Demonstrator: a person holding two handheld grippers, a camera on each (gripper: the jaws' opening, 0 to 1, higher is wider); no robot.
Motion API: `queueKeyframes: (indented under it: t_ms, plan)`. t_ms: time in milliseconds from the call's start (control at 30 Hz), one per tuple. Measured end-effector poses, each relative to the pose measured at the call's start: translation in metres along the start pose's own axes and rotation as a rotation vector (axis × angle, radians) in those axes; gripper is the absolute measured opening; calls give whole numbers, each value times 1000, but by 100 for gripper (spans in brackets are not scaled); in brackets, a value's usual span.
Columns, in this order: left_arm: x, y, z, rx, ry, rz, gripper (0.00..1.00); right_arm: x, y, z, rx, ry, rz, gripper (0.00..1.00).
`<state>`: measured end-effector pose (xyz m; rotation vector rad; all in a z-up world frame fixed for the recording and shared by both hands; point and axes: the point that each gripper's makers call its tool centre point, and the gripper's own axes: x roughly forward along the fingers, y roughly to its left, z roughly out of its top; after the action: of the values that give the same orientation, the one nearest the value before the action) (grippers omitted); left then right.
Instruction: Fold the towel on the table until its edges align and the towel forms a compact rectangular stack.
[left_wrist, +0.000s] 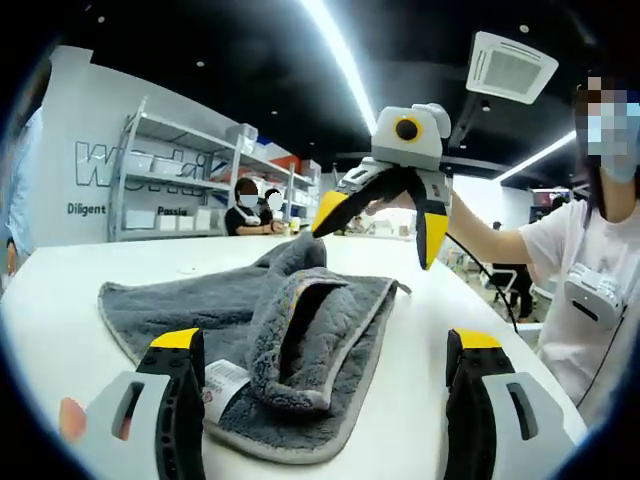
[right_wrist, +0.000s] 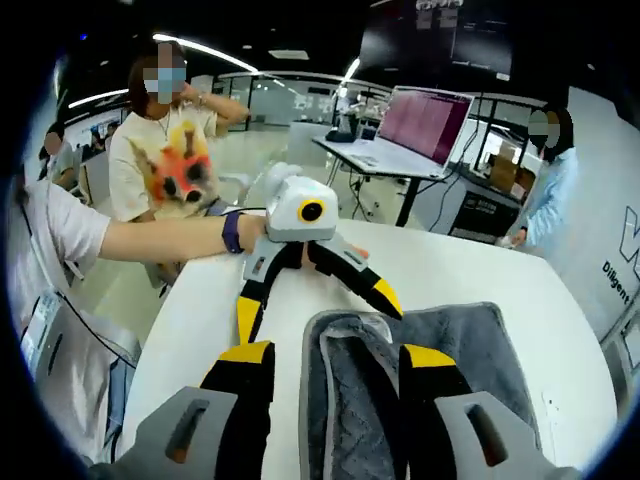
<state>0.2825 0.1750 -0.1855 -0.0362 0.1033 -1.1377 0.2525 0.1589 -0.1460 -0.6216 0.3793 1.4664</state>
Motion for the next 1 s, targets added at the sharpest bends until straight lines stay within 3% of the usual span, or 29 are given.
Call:
queueKeyframes:
  t_ms: [33,233,333,400,667,800,1000]
  plan:
    - [0,1,0,-2,0,1,99,-39,-6,-12,10,-42,-56,50]
    - [0,1,-2,0,6,5,99,-92,-10,-24,58,-149,-133,53]
    - [0,1,-2,1,9,9,99,-107,-13,-26,85,-200,-157,57]
    - [0,1,-3,1,10,11,99,-124,-14,-38,119,-243,-174,60]
    - [-1,1,-3,4,12,10,99,-158,-33,-90,216,-290,-273,71]
    - [-2,3,-3,1,9,14,99,-174,-45,-110,275,-355,-317,74]
    - [-3,3,-2,1,7,19,99,-188,-46,-134,283,-444,-296,82]
